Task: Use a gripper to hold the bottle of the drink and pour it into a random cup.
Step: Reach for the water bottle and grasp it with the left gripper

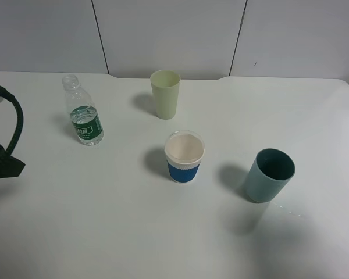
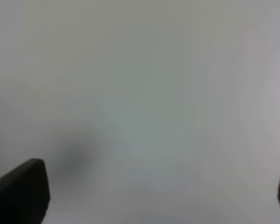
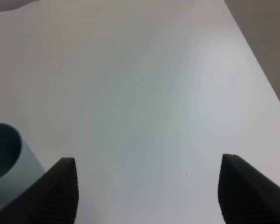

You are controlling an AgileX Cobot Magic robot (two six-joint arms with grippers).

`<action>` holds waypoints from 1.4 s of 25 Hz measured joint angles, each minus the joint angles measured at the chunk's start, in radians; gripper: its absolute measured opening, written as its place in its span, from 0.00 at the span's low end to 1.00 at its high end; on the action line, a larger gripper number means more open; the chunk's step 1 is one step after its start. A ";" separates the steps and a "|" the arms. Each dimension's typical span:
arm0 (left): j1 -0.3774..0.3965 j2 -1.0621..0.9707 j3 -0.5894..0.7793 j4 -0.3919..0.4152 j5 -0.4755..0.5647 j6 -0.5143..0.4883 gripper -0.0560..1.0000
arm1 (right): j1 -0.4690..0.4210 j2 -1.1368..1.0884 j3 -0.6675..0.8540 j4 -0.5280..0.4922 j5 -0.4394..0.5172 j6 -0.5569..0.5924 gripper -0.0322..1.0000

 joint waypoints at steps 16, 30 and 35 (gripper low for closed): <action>-0.013 0.165 0.141 -0.103 -0.411 -0.042 1.00 | 0.000 0.000 0.000 0.000 0.000 0.000 0.65; -0.160 0.415 0.153 -0.104 -0.786 -0.072 1.00 | 0.000 0.000 0.000 0.000 0.000 0.000 0.65; -0.163 0.470 0.153 -0.024 -0.910 -0.164 1.00 | 0.000 0.000 0.000 0.000 0.000 0.000 0.65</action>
